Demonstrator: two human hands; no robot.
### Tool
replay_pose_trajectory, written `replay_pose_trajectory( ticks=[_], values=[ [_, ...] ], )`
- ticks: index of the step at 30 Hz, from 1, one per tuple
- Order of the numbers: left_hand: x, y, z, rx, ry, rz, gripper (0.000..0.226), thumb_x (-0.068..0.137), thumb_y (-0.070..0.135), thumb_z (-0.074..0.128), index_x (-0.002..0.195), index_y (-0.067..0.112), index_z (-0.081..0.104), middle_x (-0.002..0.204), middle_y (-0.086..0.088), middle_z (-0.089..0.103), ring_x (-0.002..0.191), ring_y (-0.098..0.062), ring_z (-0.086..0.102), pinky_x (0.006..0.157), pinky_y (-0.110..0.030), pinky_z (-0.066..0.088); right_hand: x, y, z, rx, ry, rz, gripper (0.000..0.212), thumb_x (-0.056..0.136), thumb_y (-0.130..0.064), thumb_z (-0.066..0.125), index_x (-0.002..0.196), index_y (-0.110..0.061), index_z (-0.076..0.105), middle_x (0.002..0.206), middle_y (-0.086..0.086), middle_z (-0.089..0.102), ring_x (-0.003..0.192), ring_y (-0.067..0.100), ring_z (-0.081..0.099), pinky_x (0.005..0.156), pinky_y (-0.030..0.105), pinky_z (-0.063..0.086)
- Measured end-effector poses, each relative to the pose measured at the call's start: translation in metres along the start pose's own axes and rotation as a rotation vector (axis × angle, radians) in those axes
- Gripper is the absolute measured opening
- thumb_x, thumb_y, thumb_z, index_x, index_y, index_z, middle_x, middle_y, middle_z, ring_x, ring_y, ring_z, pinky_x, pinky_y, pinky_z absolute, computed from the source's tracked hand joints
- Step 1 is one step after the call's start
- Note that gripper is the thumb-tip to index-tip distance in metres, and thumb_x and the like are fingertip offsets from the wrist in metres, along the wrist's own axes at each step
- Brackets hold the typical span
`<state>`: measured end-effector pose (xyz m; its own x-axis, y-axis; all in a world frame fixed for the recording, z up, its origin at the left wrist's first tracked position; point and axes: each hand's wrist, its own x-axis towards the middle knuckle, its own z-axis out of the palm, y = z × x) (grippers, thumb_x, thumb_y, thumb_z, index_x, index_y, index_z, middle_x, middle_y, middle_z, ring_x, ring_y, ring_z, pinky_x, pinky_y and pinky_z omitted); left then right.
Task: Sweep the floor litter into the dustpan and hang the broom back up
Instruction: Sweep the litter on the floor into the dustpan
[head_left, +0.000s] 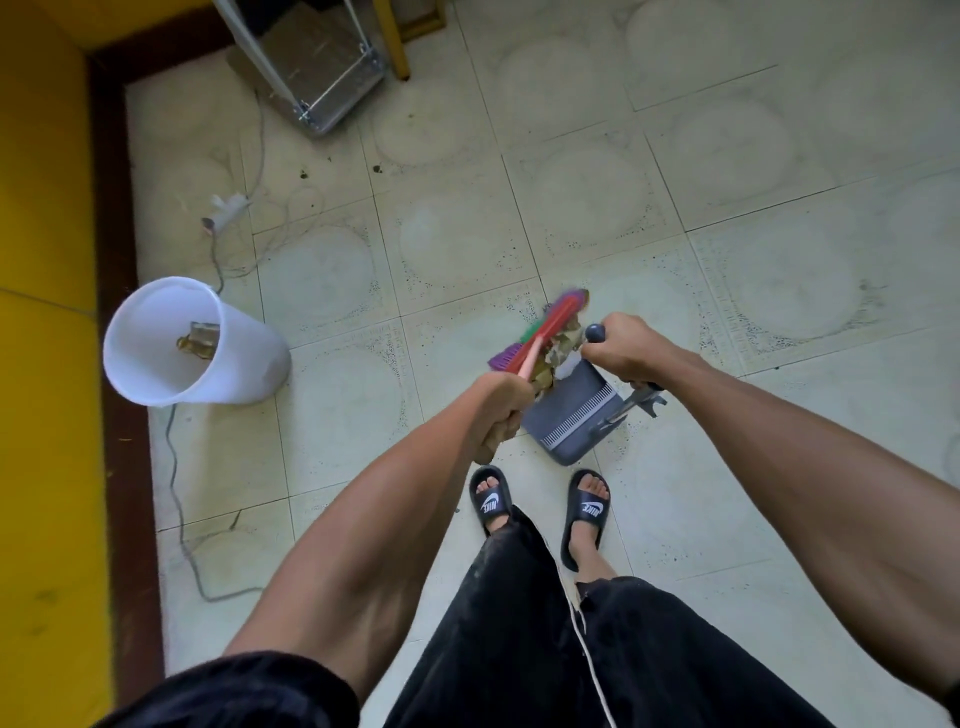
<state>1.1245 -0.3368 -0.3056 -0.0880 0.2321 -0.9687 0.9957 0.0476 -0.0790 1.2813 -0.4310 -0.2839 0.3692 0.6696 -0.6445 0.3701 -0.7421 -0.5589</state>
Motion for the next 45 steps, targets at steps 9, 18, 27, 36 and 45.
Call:
replay_pose_trajectory(
  ticks=[9, 18, 27, 36, 45],
  values=[
    [-0.026, -0.009, 0.018, 0.073, -0.079, -0.022, 0.033, 0.095, 0.031, 0.037, 0.071, 0.010, 0.043, 0.035, -0.001, 0.039, 0.028, -0.011, 0.025, 0.035, -0.017, 0.022, 0.000, 0.009, 0.000, 0.046, 0.122, 0.084, 0.016, 0.094, -0.019, 0.055, 0.082, -0.010, 0.058, 0.072, 0.004, 0.052, 0.048, 0.012, 0.047, 0.032, 0.017, 0.034],
    [-0.052, 0.025, -0.035, 0.148, 0.248, 0.158, 0.024, 0.093, 0.027, 0.039, 0.082, 0.008, 0.050, 0.047, 0.001, 0.041, 0.026, -0.010, 0.026, 0.037, -0.015, 0.026, -0.024, 0.026, -0.003, 0.108, 0.301, 0.192, 0.029, 0.088, -0.028, 0.057, 0.066, -0.012, 0.048, 0.067, 0.005, 0.052, 0.051, 0.018, 0.050, 0.043, 0.022, 0.031],
    [-0.010, 0.092, -0.038, 0.360, 0.519, 0.415, 0.037, 0.098, 0.014, 0.047, 0.132, 0.000, 0.050, 0.072, -0.004, 0.046, 0.048, -0.011, 0.048, 0.029, -0.021, 0.036, -0.022, 0.054, -0.001, 0.217, 0.343, 0.292, 0.025, 0.086, -0.021, 0.055, 0.066, -0.013, 0.043, 0.069, 0.008, 0.049, 0.050, 0.019, 0.046, 0.046, 0.023, 0.033],
    [0.023, 0.060, 0.041, 0.587, 0.385, 0.359, 0.033, 0.099, 0.012, 0.046, 0.130, 0.001, 0.051, 0.089, -0.002, 0.052, 0.061, -0.008, 0.053, 0.047, -0.018, 0.047, -0.002, 0.051, -0.011, 0.237, 0.379, 0.277, 0.031, 0.088, -0.016, 0.058, 0.061, -0.021, 0.044, 0.064, 0.000, 0.049, 0.044, 0.011, 0.044, 0.030, 0.016, 0.029],
    [-0.040, 0.034, 0.046, 0.748, 0.061, 0.334, 0.042, 0.097, 0.010, 0.040, 0.136, -0.004, 0.035, 0.069, -0.007, 0.046, 0.047, -0.013, 0.041, 0.032, -0.022, 0.036, -0.017, 0.049, -0.010, 0.229, 0.381, 0.298, 0.024, 0.089, -0.019, 0.055, 0.067, -0.008, 0.050, 0.072, 0.012, 0.054, 0.050, 0.021, 0.049, 0.048, 0.027, 0.042]
  ],
)
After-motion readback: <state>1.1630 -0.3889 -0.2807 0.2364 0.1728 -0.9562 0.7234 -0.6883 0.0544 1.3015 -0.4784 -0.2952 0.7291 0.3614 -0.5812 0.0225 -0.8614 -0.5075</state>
